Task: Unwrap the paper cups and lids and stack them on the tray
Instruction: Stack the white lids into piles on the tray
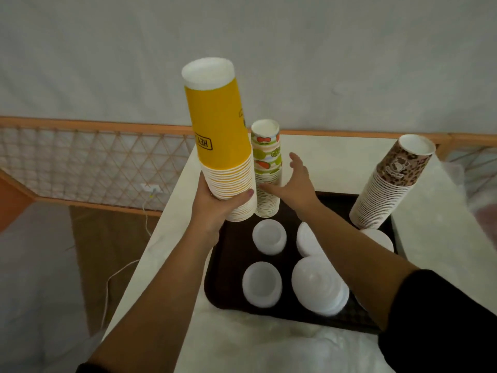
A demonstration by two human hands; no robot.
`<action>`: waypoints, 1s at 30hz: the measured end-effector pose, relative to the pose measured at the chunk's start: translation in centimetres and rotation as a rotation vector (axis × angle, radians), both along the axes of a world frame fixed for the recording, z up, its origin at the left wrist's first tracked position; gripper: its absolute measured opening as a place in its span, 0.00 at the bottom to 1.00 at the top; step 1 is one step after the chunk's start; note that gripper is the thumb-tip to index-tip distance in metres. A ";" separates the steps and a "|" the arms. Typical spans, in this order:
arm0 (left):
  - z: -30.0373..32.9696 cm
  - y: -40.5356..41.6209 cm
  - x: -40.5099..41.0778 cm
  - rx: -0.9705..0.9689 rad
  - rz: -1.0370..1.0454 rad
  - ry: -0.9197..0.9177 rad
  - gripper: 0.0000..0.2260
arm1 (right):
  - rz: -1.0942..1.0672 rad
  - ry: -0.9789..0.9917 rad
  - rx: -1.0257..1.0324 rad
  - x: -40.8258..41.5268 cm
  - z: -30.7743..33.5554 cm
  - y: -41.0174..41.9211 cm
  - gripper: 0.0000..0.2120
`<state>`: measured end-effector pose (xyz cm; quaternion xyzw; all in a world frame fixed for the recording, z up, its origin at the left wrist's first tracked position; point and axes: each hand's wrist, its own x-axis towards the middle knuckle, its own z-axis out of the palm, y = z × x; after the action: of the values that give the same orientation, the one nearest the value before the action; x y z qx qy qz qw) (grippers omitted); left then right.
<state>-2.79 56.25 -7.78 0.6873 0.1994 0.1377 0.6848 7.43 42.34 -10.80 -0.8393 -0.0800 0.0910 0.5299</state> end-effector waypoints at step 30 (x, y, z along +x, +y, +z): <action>-10.8 -1.0 9.1 0.112 -0.069 0.139 0.39 | -0.264 -0.045 0.061 2.6 -3.8 -7.3 0.37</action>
<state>6.32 55.30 -18.60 0.7387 0.2145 0.0771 0.6343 9.99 35.00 -14.60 -0.8279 0.0165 -0.0010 0.5607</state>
